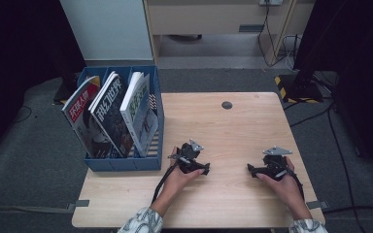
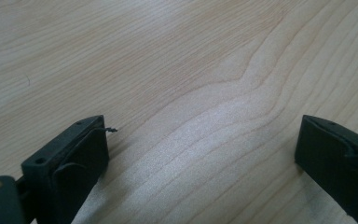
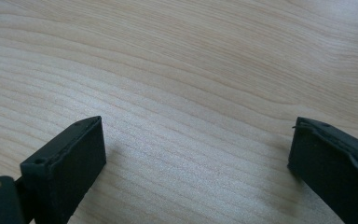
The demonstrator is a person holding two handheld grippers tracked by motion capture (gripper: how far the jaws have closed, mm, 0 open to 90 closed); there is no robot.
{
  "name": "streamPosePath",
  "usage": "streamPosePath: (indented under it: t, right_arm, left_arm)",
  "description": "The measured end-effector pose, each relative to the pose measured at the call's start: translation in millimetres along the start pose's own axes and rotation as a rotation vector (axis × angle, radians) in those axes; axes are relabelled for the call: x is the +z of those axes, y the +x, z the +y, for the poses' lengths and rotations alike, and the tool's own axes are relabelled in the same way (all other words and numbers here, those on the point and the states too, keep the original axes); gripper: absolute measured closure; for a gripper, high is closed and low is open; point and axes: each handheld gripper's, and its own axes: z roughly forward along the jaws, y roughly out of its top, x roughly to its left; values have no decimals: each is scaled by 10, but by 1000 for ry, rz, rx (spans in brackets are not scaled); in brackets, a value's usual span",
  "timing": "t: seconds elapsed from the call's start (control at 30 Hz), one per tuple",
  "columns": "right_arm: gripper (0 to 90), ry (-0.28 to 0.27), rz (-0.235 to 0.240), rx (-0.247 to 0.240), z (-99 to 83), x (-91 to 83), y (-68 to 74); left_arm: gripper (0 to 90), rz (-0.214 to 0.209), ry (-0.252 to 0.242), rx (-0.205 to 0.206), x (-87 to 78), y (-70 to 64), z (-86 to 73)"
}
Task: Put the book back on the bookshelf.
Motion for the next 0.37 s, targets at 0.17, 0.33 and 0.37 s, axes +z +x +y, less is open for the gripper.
streamPosePath:
  t: [0.17, 0.33, 0.37]
  right_arm:
    - [42, -1, -3, 3, -3, -1, 6]
    - [40, -1, -7, 7, -6, -3, 14]
    - [39, -2, -8, 11, -4, -1, 17]
  left_arm:
    - [2, -3, -27, -1, 7, 1, -32]
    - [1, -3, -27, -2, 7, 1, -32]
    - [2, -3, -27, -2, 7, 1, -32]
